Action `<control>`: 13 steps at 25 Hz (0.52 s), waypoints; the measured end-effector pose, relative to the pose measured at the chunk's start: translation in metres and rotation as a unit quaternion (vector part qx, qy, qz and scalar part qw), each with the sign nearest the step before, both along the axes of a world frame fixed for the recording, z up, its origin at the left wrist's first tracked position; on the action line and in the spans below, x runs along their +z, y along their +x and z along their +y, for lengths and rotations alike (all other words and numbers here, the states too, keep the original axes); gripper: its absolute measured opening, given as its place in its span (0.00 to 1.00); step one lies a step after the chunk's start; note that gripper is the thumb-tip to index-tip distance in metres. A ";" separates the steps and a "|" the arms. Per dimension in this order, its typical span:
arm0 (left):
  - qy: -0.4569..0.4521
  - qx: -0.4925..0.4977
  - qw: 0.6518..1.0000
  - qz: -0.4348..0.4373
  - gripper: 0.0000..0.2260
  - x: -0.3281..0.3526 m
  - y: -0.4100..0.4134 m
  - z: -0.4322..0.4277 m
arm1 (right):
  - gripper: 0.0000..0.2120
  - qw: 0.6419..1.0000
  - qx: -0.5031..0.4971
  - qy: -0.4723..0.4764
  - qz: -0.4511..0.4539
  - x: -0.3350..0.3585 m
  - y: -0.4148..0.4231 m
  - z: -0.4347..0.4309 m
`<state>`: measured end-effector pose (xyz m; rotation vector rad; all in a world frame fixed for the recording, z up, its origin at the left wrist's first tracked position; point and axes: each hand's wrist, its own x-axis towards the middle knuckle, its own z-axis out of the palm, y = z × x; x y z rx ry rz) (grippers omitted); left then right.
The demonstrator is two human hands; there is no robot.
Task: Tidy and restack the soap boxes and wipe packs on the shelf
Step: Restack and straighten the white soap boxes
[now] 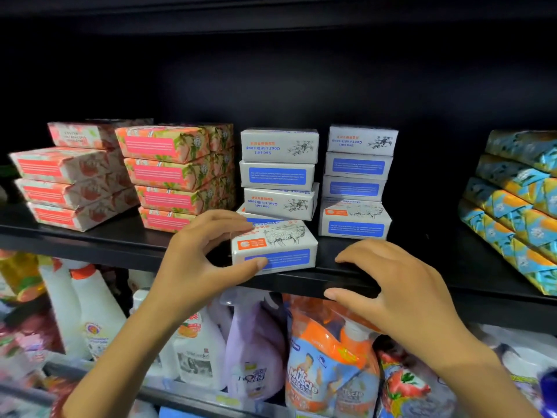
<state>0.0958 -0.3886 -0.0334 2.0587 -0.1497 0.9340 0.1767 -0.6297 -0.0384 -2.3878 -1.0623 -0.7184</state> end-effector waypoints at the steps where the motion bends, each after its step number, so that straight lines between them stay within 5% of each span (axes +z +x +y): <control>1: 0.043 0.027 0.999 -0.017 0.18 0.001 -0.002 -0.002 | 0.19 1.000 -0.002 0.001 -0.008 0.000 0.000 0.000; 7: 0.266 0.088 0.959 -0.046 0.16 0.014 -0.005 -0.023 | 0.18 0.999 -0.006 0.008 -0.036 -0.003 -0.002 0.000; 13: 0.265 0.111 0.957 -0.038 0.13 0.010 0.006 -0.015 | 0.18 1.000 -0.005 0.003 -0.031 -0.003 -0.002 0.000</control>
